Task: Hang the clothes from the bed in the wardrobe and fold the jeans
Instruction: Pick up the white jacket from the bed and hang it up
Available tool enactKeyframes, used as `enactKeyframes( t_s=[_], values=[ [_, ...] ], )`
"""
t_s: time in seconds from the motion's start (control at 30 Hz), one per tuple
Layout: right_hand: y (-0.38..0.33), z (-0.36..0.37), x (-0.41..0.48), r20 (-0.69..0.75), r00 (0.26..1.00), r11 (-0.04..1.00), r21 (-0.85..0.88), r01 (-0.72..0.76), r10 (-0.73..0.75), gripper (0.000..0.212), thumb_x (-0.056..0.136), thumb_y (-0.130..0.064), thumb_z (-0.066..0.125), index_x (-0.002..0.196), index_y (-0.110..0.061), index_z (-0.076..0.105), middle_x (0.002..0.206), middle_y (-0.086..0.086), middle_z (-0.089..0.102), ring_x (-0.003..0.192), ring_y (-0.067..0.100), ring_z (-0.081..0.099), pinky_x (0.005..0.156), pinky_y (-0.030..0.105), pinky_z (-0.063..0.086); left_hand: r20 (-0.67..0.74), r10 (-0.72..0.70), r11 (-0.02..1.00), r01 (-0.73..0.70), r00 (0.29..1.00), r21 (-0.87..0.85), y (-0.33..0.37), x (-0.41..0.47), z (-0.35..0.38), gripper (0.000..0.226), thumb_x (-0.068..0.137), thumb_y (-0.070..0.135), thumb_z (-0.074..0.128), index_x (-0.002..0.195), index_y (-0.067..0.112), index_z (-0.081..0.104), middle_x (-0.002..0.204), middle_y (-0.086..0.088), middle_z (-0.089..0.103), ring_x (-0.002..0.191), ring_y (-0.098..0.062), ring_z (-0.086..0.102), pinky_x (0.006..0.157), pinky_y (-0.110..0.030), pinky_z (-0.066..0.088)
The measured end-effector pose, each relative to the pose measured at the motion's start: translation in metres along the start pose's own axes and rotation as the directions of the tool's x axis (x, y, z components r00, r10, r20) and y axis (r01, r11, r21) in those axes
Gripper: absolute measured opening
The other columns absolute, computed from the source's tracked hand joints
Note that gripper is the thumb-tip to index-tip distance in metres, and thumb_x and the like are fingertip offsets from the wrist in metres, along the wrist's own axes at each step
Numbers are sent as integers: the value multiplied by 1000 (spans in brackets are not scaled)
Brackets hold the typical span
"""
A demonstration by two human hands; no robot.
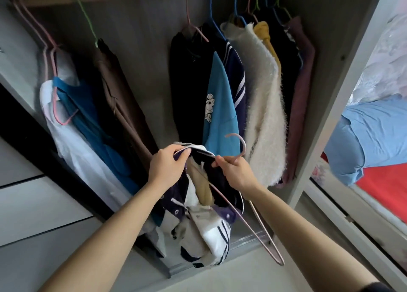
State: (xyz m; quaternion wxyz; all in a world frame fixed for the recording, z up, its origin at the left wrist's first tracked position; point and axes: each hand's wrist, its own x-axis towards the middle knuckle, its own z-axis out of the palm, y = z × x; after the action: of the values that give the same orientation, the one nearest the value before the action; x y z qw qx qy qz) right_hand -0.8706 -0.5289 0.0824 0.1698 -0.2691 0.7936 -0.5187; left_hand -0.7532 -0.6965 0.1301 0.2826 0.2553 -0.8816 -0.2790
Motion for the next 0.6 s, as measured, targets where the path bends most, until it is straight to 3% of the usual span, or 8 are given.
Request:
enactKeyframes(
  t_s=[0.03, 0.1, 0.2, 0.27, 0.37, 0.43, 0.6],
  values=[
    [-4, 0, 0, -13, 1000, 991, 137, -6, 8, 34, 93, -54, 49, 79, -38, 75, 47, -13, 50, 44, 6, 43, 44, 19, 34, 26, -24, 997, 26, 999, -69, 0, 1, -2, 17, 94, 39, 60, 85, 31, 72, 75, 16, 71, 76, -1, 63, 68, -20, 45],
    [-3, 5, -4, 12, 999, 968, 247, -37, 35, 34, 94, -54, 50, 79, -37, 74, 44, -12, 43, 39, 5, 36, 40, 17, 30, 60, -51, 969, 64, 997, -238, 5, 2, -9, 18, 94, 31, 61, 80, 34, 72, 76, 16, 71, 77, 2, 64, 71, -18, 47],
    [5, 16, -7, 110, 988, 992, 42, -116, 111, 39, 101, -43, 50, 73, -26, 72, 44, -9, 41, 40, 6, 39, 43, 19, 32, 130, -78, 872, 131, 989, -472, 16, 5, -17, 14, 91, 15, 65, 93, 24, 76, 92, 8, 75, 95, -8, 69, 88, -25, 52],
    [0, 19, -5, 107, 984, 989, 4, -146, 145, 40, 101, -39, 52, 72, -19, 72, 43, -10, 46, 42, 5, 42, 48, 20, 32, 174, -31, 859, 116, 984, -500, 24, 2, -17, 17, 91, 12, 65, 93, 24, 76, 94, 6, 76, 97, -10, 69, 88, -25, 52],
    [-12, 13, 0, 7, 988, 918, 368, -146, 154, 38, 99, -37, 54, 70, -25, 75, 42, -13, 41, 39, 5, 35, 41, 16, 28, 206, 14, 841, 100, 978, -532, 29, -3, -18, 24, 93, 15, 64, 90, 35, 77, 96, 10, 76, 96, -4, 69, 83, -17, 49],
    [-18, 6, -1, -13, 991, 850, 516, -107, 133, 35, 98, -38, 54, 73, -25, 75, 45, -11, 35, 40, 7, 30, 38, 18, 24, 221, 30, 825, 100, 975, -556, 30, -2, -22, 28, 93, 16, 64, 90, 40, 76, 96, 10, 75, 95, -2, 68, 81, -15, 47],
    [-39, 0, 5, 9, 999, 953, 298, -46, 45, 34, 100, -31, 54, 74, -21, 73, 52, -13, 51, 47, 4, 42, 50, 20, 33, 276, 136, 813, 52, 952, -581, 57, 1, -23, 18, 95, 13, 62, 99, 21, 76, 100, 4, 76, 99, -7, 67, 90, -24, 48]
  ],
)
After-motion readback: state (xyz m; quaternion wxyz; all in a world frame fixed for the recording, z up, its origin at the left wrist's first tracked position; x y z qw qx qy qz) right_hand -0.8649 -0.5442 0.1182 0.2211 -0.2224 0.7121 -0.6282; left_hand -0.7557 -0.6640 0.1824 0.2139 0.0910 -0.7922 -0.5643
